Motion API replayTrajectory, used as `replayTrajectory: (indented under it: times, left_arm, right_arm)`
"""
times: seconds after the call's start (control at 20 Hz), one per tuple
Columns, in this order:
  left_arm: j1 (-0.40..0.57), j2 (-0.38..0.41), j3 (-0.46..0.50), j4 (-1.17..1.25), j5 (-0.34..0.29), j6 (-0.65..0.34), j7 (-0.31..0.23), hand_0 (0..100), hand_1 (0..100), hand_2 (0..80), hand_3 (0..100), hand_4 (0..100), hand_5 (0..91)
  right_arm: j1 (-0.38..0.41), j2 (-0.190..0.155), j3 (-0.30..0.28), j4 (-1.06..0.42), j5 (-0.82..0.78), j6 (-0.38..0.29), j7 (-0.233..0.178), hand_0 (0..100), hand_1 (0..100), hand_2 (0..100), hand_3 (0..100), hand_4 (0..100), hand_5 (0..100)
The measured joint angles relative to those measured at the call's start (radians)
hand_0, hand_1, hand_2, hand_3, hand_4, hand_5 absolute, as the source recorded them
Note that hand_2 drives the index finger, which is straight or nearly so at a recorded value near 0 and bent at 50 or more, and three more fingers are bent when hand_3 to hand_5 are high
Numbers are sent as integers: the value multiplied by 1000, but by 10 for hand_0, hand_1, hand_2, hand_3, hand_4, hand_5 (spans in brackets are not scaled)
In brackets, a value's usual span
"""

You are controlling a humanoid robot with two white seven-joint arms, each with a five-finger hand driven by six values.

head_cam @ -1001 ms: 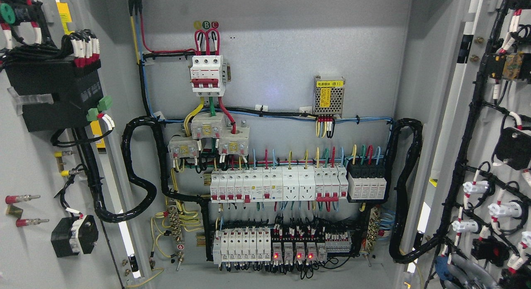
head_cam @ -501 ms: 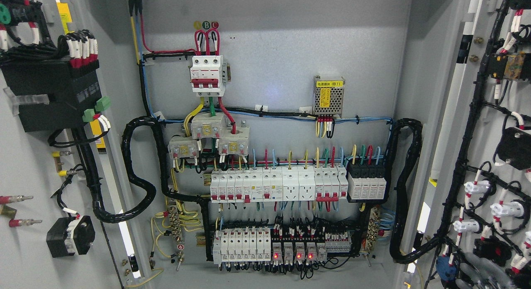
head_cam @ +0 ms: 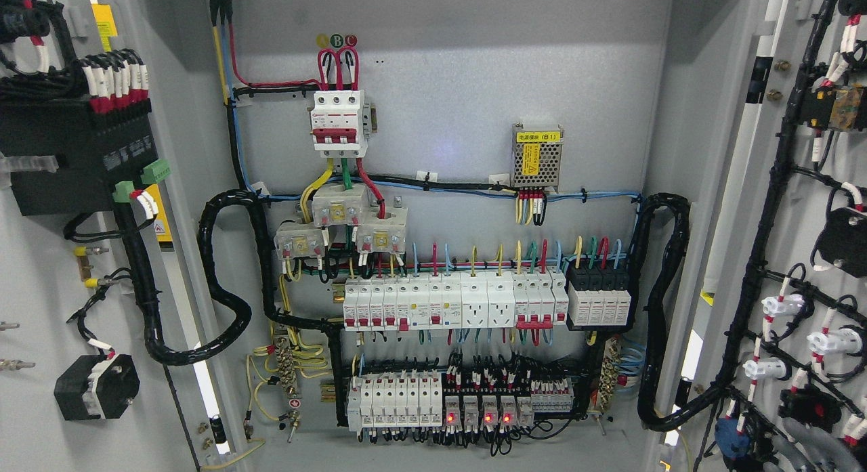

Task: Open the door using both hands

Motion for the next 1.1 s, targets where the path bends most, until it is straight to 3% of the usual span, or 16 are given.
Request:
replayTrajectory:
  times: [0.65,1.1]
  left_arm:
    - [19,6,134,55,70,25,-4,0,0,0,0,0,0]
    - [-8,41,181,112,172,83,-6,0,0,0,0,0,0]
  right_arm:
    - [6,1,-69,16,-30,0,0,233,25,0,0,0,0]
    - [12,1,-107,26,-39,0,1,233,26,0,0,0,0]
